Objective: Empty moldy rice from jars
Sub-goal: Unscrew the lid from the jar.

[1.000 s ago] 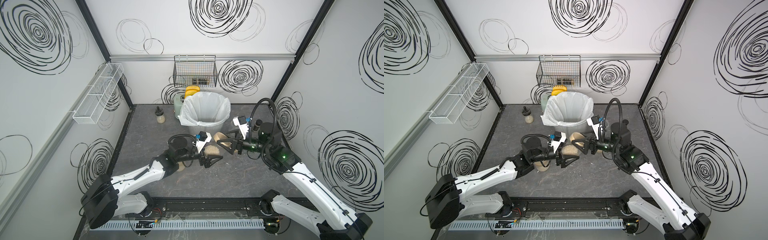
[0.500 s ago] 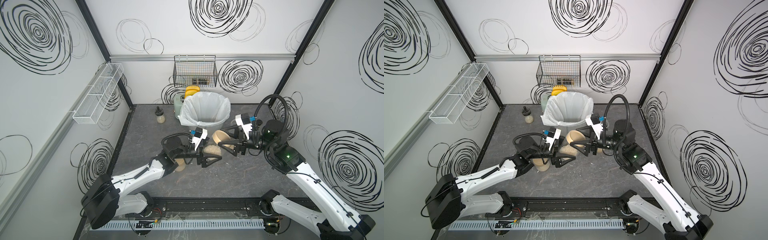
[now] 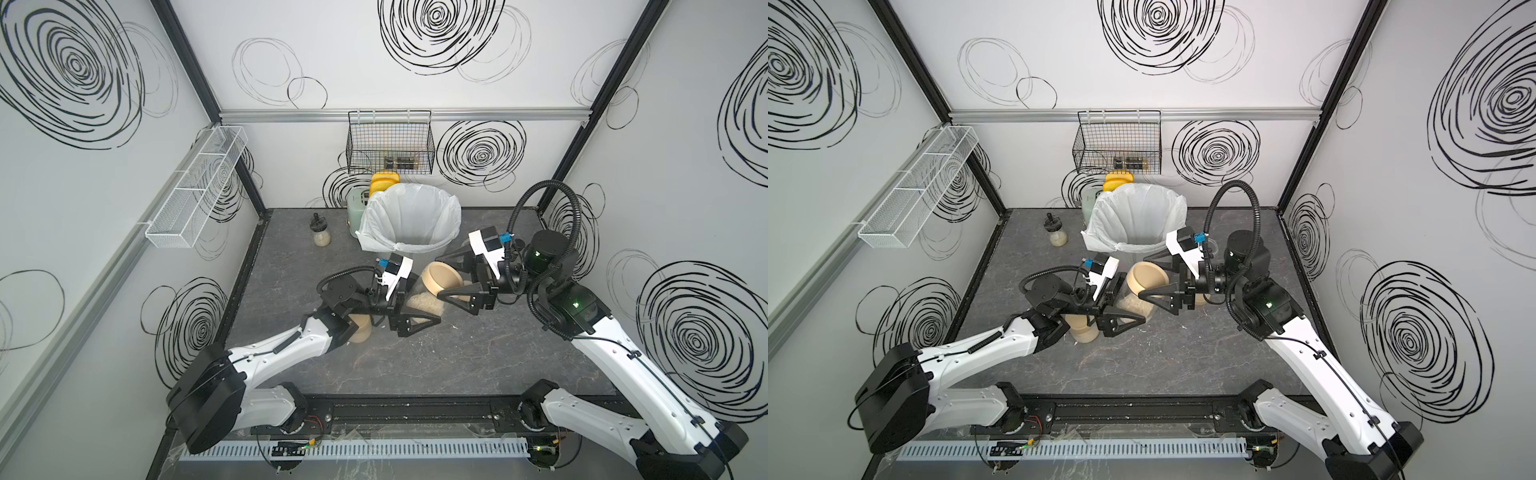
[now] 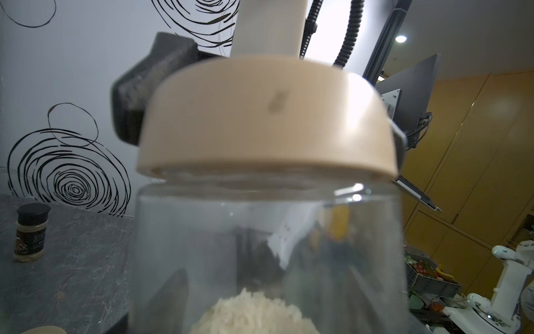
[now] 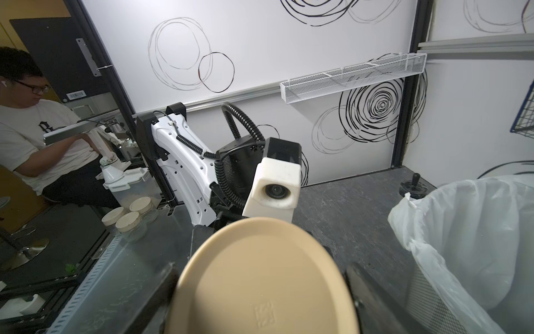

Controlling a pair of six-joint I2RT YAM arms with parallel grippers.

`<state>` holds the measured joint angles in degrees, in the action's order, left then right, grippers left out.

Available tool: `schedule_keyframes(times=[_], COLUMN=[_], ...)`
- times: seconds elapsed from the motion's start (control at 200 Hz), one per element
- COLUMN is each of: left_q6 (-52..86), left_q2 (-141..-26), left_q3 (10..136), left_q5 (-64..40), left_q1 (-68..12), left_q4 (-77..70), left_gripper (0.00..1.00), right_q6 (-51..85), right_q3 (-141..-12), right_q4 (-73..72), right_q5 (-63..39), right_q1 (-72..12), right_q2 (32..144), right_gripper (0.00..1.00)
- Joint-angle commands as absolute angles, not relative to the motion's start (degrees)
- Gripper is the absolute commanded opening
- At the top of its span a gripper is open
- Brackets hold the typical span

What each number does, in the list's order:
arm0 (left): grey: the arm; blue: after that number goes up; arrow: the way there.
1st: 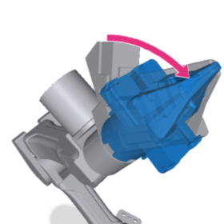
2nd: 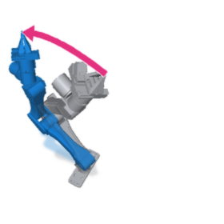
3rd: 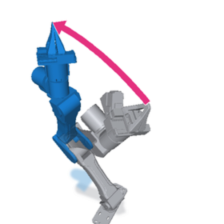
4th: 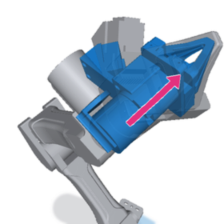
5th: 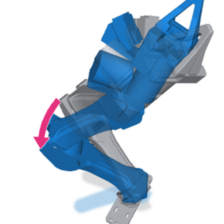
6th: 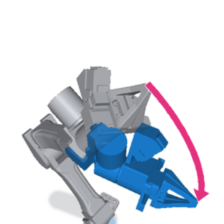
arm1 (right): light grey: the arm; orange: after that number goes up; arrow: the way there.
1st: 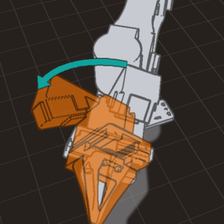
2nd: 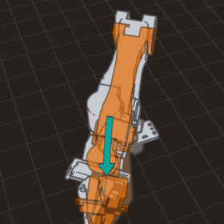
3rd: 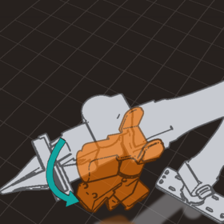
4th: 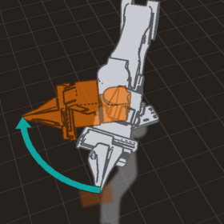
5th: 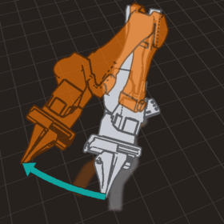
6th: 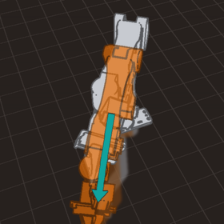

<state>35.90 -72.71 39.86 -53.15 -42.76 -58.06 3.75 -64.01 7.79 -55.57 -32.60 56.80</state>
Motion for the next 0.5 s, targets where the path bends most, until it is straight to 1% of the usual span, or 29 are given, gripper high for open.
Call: schedule_keyframes(times=[0.0, 0.255, 0.365, 0.435, 0.495], left_q6=[39.90, 37.22, 36.39, 36.47, 36.73], left_q2=[-72.03, -70.78, -70.49, -70.44, -70.31], left_q3=[42.23, 41.93, 41.92, 41.79, 41.49], left_q5=[-54.85, -53.54, -53.48, -53.44, -53.22], left_q1=[-43.09, -43.06, -42.81, -42.45, -42.11], left_q4=[-72.95, -70.64, -69.52, -69.73, -70.37], left_gripper=[0.59, 0.59, 0.59, 0.59, 0.59], right_q6=[-0.98, -2.20, -2.49, -2.51, -2.33], right_q3=[-65.00, -65.33, -65.83, -65.70, -65.41], right_q4=[11.84, 11.62, 11.94, 11.76, 11.60], right_q5=[-56.95, -57.30, -56.10, -54.84, -53.67], right_q1=[-33.15, -33.05, -33.05, -33.05, -33.05], right_q2=[59.01, 60.32, 60.47, 60.08, 59.75], right_gripper=[0.73, 0.80, 0.90, 0.99, 0.98])
